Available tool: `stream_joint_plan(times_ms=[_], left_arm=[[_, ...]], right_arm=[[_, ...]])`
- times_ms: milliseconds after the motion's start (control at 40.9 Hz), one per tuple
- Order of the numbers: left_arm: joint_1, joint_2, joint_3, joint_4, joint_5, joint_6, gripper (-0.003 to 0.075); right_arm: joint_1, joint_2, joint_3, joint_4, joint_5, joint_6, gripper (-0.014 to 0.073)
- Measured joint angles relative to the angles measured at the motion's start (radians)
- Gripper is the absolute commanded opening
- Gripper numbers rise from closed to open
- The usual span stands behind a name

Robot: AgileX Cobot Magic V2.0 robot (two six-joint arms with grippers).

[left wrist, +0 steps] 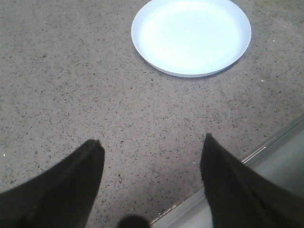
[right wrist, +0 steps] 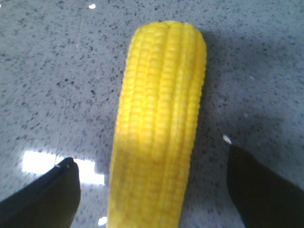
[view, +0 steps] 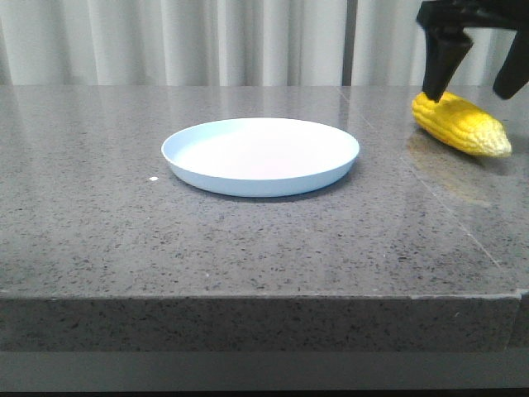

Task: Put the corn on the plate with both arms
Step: 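Lower the right gripper over the yellow corn cob and grasp it, then lift the corn with the right gripper and carry it over the plate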

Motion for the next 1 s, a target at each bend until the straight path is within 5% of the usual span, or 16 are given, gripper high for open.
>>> stream_joint_plan(times_ms=[171,391,782,1002], left_arm=[[0.0,0.0,0.0,0.0,0.0,0.0,0.044],[0.0,0.0,0.0,0.0,0.0,0.0,0.044],[0.0,0.0,0.0,0.0,0.0,0.0,0.044],[0.0,0.0,0.0,0.0,0.0,0.0,0.044]], right_arm=[[0.0,0.079,-0.034,0.0,0.0,0.0,0.0607],[0.0,0.108,-0.037,0.0,0.009,0.0,0.029],[0.01,0.036,-0.041,0.058,0.047,-0.013,0.028],[0.14,-0.099,-0.041,0.082,0.11,-0.047,0.028]])
